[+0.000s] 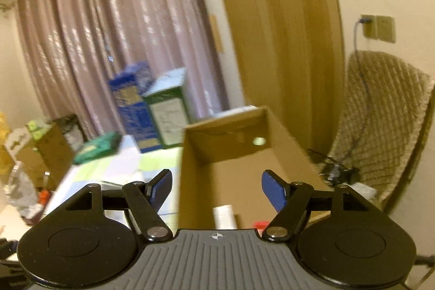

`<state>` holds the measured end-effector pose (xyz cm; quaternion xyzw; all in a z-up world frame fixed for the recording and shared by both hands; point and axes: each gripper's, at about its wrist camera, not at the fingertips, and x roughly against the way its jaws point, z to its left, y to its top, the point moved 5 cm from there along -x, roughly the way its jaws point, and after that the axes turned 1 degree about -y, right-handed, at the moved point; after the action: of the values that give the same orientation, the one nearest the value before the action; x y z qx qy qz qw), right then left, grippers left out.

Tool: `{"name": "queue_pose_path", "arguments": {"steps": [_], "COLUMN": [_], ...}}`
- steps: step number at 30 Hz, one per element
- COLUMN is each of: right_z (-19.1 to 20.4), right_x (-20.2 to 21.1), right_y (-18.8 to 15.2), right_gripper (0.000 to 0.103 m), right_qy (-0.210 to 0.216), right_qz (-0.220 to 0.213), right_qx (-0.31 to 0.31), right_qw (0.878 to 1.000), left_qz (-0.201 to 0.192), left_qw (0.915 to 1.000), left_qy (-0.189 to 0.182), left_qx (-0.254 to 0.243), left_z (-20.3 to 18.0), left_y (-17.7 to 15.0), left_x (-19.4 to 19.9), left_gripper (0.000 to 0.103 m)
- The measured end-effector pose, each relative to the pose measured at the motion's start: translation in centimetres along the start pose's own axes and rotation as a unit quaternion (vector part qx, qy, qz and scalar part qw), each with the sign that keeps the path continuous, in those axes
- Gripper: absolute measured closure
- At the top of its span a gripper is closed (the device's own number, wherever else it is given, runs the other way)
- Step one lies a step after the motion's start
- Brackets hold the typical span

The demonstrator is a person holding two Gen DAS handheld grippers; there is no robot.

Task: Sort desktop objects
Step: 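Carry both items into the cardboard box and open both tools, then grasp the white plug adapter with the right tool while the left tool grasps the green spray box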

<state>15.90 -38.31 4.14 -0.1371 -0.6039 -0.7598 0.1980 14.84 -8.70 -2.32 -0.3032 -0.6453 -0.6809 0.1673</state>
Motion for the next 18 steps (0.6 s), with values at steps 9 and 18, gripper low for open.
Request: {"name": "queue_pose_path", "arguments": {"steps": [9,18], "right_z": [9.0,13.2], "right_x": [1.3,-1.5], "right_y": [-5.4,-11.8], "right_gripper": [0.025,0.023], "right_qy": [0.082,0.09], "right_qz": [0.043,0.109], "right_qx": [0.037,0.075], "right_qw": [0.995,0.987], "left_qz": [0.013,0.02], "left_qw": [0.9989,0.9991], "left_qy": [0.038,0.034], "left_qx": [0.024,0.019], "left_z": [7.1,10.4], "left_y": [-3.4,-5.2], "left_x": [3.4,3.0], "left_gripper": [0.013,0.008]}}
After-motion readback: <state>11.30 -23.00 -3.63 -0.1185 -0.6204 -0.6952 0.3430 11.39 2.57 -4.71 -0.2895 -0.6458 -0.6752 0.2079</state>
